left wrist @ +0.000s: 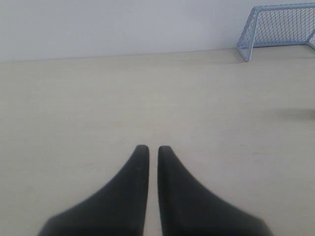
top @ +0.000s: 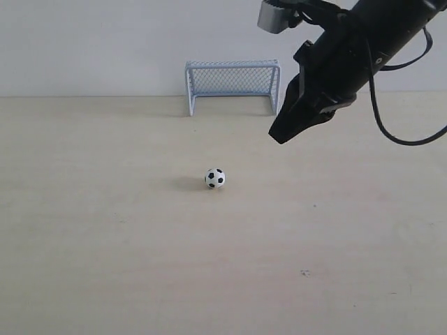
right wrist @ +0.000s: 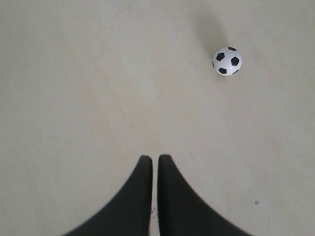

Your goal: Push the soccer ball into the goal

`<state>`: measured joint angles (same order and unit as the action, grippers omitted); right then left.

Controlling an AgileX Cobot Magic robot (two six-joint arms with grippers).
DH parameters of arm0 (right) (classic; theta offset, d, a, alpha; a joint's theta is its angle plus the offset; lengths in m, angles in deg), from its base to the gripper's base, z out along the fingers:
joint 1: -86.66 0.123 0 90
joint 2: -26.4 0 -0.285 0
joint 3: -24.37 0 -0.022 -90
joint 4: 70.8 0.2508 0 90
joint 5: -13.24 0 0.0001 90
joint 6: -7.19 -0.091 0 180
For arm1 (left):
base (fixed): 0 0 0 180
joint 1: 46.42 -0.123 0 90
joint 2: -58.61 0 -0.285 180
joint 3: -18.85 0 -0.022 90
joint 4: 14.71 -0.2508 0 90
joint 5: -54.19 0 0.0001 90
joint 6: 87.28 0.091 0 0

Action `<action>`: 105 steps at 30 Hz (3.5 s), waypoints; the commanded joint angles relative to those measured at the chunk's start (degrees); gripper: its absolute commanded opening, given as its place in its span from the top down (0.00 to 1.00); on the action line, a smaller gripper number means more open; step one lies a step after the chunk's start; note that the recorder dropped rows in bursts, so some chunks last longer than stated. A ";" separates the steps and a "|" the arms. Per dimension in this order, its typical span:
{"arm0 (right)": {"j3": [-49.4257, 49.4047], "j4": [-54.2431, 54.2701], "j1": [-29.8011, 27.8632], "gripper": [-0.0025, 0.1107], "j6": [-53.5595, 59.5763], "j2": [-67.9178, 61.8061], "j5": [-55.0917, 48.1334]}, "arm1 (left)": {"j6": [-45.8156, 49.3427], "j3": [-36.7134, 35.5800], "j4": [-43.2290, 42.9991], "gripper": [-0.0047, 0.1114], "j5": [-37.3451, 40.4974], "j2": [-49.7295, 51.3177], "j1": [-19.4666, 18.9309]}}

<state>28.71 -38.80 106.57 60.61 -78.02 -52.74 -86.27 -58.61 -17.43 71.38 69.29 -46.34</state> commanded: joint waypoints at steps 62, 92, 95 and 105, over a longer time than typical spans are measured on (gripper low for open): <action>30.68 -19.69 15.69 0.98 -1.86 -36.06 -3.99 | -0.53 0.24 0.38 0.91 -0.66 -0.19 -1.05; 34.58 -20.47 15.69 0.98 -3.45 -38.90 -3.99 | -0.53 0.24 0.38 0.91 -0.66 -0.19 -1.05; 35.11 -20.37 15.69 0.98 -3.45 -38.91 -3.99 | -0.53 0.24 0.38 0.91 -0.66 -0.19 -1.05; 35.11 -20.39 15.69 0.98 -3.23 -40.66 -3.99 | -0.53 0.24 0.38 0.91 -0.66 -0.19 -1.05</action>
<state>63.50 -59.02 122.08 57.26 -118.35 -56.38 -86.27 -58.61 -17.43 71.38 69.29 -47.09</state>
